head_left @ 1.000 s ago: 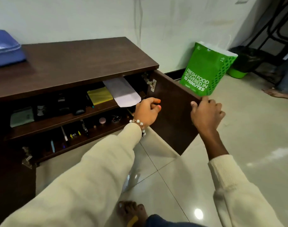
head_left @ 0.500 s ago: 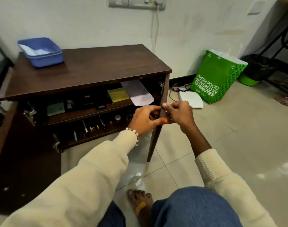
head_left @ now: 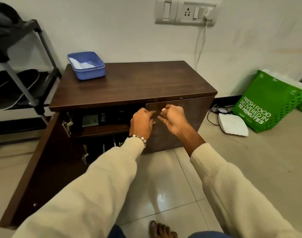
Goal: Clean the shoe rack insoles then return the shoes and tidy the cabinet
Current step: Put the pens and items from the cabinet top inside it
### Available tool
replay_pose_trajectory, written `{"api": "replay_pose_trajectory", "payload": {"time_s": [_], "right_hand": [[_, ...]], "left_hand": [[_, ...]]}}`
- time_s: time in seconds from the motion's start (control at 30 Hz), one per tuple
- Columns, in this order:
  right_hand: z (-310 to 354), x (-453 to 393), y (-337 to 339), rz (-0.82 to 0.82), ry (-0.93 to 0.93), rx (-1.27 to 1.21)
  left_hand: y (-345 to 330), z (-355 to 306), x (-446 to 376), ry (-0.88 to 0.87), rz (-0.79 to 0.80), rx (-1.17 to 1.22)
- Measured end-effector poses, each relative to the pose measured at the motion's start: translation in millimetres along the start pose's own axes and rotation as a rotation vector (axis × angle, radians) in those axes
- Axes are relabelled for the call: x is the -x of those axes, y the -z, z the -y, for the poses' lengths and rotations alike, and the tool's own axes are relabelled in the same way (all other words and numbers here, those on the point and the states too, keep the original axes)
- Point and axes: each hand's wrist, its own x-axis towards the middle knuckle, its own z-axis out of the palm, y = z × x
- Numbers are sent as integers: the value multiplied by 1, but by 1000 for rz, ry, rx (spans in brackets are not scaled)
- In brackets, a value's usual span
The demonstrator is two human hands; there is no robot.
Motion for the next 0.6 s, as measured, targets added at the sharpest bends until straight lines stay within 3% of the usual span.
{"api": "replay_pose_trajectory", "payload": {"time_s": [0.13, 0.23, 0.33, 0.47, 0.6], "right_hand": [[1, -12, -12, -107, 9, -98], [-3, -9, -10, -81, -7, -130], [-4, 4, -10, -20, -18, 65], [-11, 44, -36, 266, 64, 468], [-28, 91, -81, 577, 139, 725]], "left_hand": [[-7, 15, 2, 60, -42, 63], [0, 24, 7, 116, -66, 131], [19, 27, 18, 163, -36, 246], [70, 40, 38, 180, -18, 264], [142, 75, 56, 415, -194, 16]]}}
